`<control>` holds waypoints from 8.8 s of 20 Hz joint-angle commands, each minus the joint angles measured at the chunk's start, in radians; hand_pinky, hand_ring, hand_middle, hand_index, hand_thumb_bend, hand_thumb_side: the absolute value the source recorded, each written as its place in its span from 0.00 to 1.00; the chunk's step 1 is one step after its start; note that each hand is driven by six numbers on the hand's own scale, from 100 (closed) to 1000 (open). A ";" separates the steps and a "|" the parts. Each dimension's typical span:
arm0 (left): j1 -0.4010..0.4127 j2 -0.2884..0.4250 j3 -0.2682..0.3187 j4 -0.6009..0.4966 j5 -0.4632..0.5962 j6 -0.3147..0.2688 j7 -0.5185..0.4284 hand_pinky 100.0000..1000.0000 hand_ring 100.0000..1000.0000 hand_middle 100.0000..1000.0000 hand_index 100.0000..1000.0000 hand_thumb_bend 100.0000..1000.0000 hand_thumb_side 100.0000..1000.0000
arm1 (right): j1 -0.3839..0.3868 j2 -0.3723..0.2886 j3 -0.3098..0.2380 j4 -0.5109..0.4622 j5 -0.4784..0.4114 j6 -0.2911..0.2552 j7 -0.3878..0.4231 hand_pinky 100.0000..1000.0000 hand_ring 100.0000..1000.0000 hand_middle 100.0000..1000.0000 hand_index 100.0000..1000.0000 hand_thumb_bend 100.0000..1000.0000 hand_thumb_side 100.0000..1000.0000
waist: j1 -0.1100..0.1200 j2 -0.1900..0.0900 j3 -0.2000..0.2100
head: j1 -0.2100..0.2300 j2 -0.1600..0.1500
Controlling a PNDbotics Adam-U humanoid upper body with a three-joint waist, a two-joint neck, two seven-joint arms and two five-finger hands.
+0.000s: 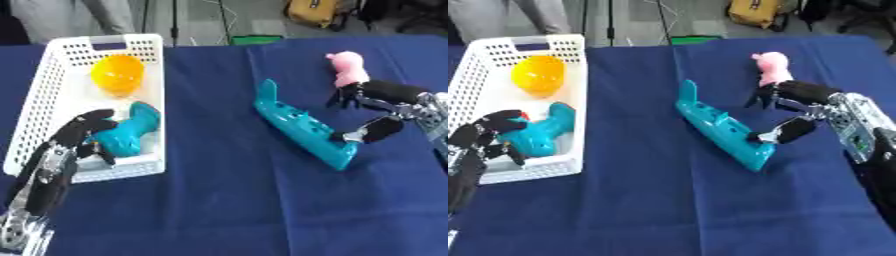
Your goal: Pick up objects on the table and place them in the box.
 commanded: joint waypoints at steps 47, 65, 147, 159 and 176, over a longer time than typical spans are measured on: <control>0.019 0.023 0.007 0.004 0.005 0.000 0.002 0.40 0.82 0.82 0.75 0.20 1.00 | -0.047 -0.085 0.139 -0.081 -0.211 0.014 0.135 0.48 0.65 0.76 0.84 0.41 0.76 | -0.042 -0.056 -0.020 | 0.004 0.014; 0.016 0.022 0.006 0.002 0.004 -0.001 0.003 0.40 0.82 0.82 0.75 0.19 1.00 | -0.045 -0.041 0.147 -0.099 -0.055 0.085 0.103 0.47 0.66 0.73 0.83 0.67 0.85 | -0.031 -0.045 -0.014 | 0.002 0.011; 0.016 0.015 0.008 0.005 0.008 -0.001 -0.002 0.40 0.82 0.83 0.75 0.19 1.00 | -0.027 0.024 -0.031 -0.083 -0.491 0.153 0.192 0.00 0.07 0.25 0.49 0.00 0.03 | -0.024 -0.043 -0.012 | 0.000 -0.012; 0.011 0.010 -0.004 0.003 0.017 0.000 -0.013 0.40 0.83 0.83 0.75 0.19 1.00 | -0.193 0.107 0.011 -0.015 -0.512 0.170 0.210 0.00 0.07 0.26 0.49 0.00 0.04 | -0.018 -0.047 0.025 | -0.026 -0.026; -0.012 0.002 -0.045 0.007 0.031 0.003 -0.055 0.40 0.83 0.83 0.75 0.20 1.00 | -0.429 0.252 0.032 0.167 -0.472 0.139 0.230 0.00 0.08 0.28 0.51 0.00 0.07 | -0.046 -0.045 0.142 | -0.087 -0.076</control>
